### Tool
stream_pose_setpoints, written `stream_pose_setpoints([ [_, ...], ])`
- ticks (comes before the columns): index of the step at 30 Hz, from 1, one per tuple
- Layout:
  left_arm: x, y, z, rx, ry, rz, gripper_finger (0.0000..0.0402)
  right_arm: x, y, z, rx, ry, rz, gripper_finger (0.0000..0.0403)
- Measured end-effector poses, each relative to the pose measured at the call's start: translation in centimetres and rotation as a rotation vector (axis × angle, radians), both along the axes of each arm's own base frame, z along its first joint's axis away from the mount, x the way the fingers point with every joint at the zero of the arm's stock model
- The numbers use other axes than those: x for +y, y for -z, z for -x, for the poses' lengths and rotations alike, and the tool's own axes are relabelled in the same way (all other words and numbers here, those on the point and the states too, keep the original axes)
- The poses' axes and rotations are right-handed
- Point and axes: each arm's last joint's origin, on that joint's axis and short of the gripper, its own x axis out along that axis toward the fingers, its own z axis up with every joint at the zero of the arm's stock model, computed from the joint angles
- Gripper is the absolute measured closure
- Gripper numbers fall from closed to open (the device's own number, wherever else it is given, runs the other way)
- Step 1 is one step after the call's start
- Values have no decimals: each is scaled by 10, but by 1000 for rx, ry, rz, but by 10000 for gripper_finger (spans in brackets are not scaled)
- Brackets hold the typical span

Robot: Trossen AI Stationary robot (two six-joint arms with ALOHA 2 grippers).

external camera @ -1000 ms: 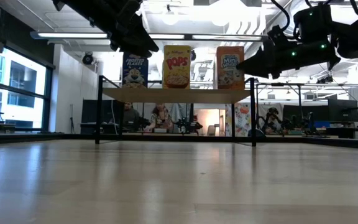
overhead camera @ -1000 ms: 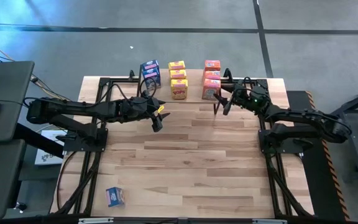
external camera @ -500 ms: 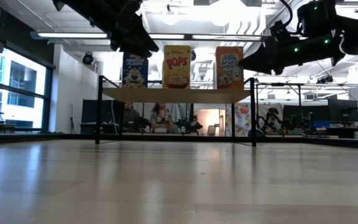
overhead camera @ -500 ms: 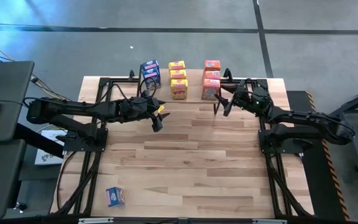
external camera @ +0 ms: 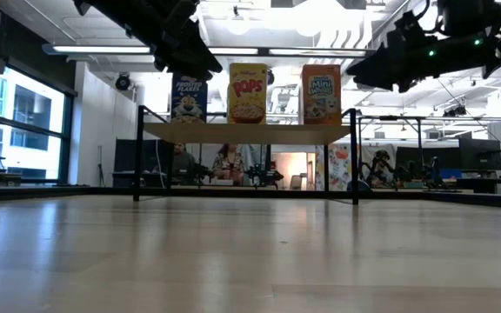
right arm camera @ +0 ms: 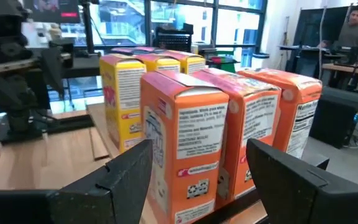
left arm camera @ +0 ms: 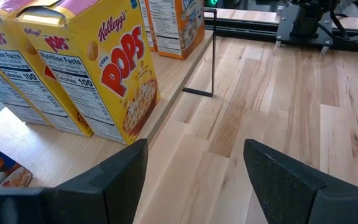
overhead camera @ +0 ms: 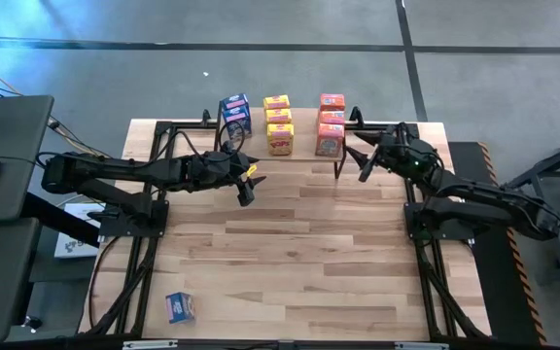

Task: Stack cereal on shelf
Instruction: Put the blue cereal box and aligned with the other blue cereal boxes on the shelf

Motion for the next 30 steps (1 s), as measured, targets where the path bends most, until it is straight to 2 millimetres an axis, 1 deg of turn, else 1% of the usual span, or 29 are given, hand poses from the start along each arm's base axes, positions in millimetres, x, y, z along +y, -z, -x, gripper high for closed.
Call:
stream_pose_setpoints([
  [7, 0, 0, 0, 0, 1, -1, 144, 9, -3, 12, 12, -55, -25, 151],
  [11, 1, -1, 0, 14, 18, -42, 144, 15, -6, 18, 8, -120, -26, 151],
  [16, 2, -2, -1, 4, 20, -52, 144, 22, -7, 26, 13, -169, -28, 151],
  [21, 2, -2, -1, -3, 16, -46, 144, 27, -2, 36, 59, -172, -62, 151],
  [25, 2, -2, -1, -3, 16, -45, 144, 33, 5, 43, 78, -179, -98, 151],
  [30, 2, -2, -1, -2, 16, -45, 144, 44, 10, 49, 37, -263, -103, 151],
])
